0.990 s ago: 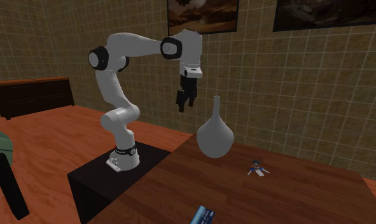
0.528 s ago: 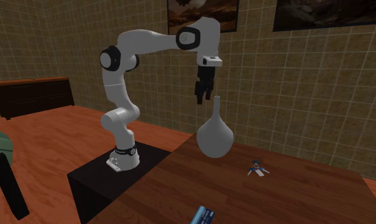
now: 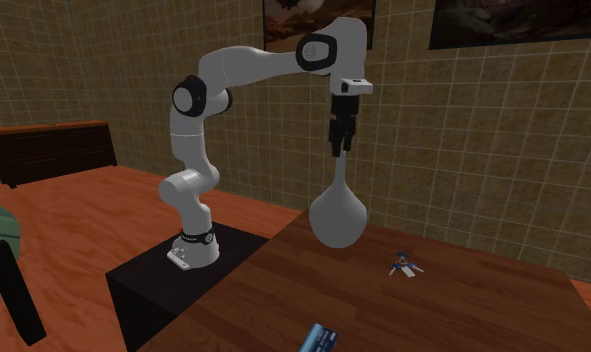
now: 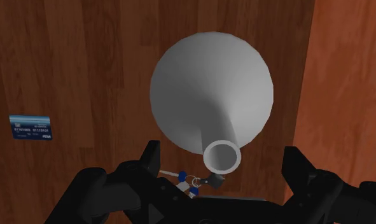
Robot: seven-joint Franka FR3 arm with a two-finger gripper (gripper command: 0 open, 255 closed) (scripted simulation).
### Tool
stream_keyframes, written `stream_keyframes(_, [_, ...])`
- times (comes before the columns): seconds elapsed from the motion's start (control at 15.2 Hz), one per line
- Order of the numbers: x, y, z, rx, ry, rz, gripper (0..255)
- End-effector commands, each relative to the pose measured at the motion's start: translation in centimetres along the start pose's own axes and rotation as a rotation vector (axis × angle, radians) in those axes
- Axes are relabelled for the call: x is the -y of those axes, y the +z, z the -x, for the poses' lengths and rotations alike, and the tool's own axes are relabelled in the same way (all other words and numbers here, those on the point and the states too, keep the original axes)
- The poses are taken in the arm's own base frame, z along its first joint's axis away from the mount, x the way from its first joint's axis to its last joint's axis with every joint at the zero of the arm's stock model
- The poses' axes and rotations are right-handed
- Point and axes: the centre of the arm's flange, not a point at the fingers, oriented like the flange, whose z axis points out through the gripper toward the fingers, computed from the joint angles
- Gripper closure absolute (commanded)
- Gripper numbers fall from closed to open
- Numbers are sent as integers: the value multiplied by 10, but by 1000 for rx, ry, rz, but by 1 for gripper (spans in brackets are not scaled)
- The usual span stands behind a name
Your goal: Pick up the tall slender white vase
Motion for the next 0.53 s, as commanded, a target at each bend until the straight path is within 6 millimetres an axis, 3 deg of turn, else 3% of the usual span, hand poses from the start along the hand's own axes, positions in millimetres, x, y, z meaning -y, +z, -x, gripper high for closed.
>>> stream_keyframes(0.0, [0, 10, -1, -1, 0, 0, 0])
stream_keyframes(0.2, [0, 28, -1, -1, 0, 0, 0])
stream_keyframes(0.33, [0, 29, -1, -1, 0, 0, 0])
stream_keyframes(0.4, [1, 28, -2, -1, 0, 0, 255])
stream_keyframes(0.46, [0, 28, -2, -1, 0, 0, 255])
